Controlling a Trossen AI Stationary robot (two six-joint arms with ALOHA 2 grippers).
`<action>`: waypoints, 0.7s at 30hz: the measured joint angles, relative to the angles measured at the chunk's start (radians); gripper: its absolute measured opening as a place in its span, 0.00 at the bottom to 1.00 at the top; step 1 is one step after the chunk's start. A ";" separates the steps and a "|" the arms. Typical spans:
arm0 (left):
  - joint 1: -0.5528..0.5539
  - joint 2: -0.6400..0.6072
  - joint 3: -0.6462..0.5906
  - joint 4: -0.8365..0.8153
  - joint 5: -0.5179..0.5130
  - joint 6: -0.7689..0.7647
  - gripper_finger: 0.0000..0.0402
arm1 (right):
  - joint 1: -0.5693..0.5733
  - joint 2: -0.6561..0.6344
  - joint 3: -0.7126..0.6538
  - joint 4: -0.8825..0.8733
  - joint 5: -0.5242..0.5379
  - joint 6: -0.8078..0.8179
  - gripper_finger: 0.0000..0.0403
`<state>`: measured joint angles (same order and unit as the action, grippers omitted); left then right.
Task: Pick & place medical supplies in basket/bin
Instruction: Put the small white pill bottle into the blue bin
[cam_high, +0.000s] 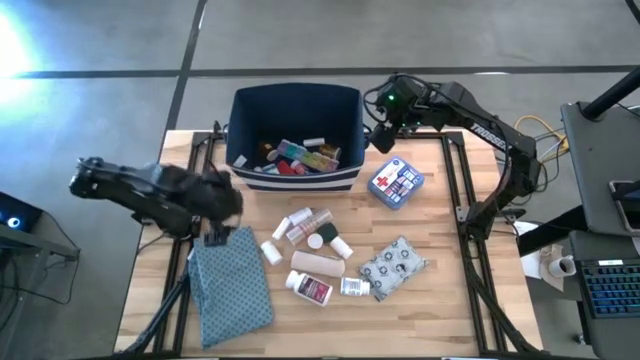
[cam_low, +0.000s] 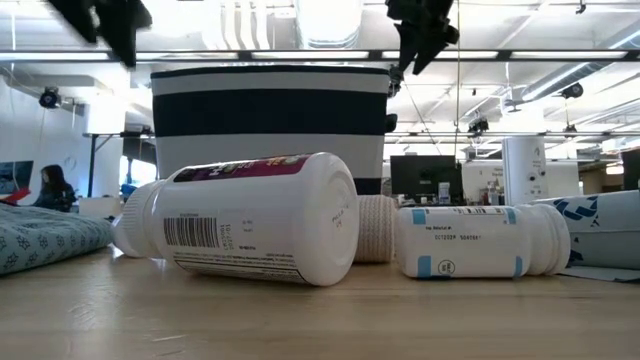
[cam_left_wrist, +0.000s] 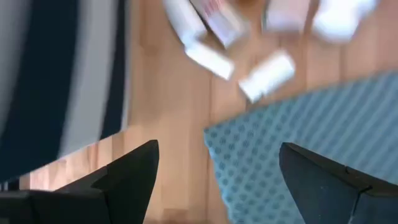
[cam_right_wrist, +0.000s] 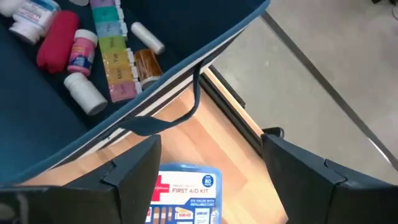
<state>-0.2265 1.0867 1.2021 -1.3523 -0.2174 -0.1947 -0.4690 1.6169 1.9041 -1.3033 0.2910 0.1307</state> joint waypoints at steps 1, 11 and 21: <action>-0.006 0.010 -0.039 0.023 0.000 0.030 0.77 | 0.001 0.000 0.000 0.000 0.000 0.004 0.67; -0.031 0.041 -0.330 0.448 0.007 0.324 0.77 | 0.037 -0.004 -0.001 -0.002 -0.003 0.008 0.66; -0.036 0.056 -0.559 0.854 0.123 0.422 0.77 | 0.050 -0.009 -0.001 -0.031 -0.002 0.008 0.65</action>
<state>-0.2627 1.1427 0.6429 -0.4980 -0.0940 0.2276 -0.4187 1.6076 1.9034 -1.3346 0.2890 0.1390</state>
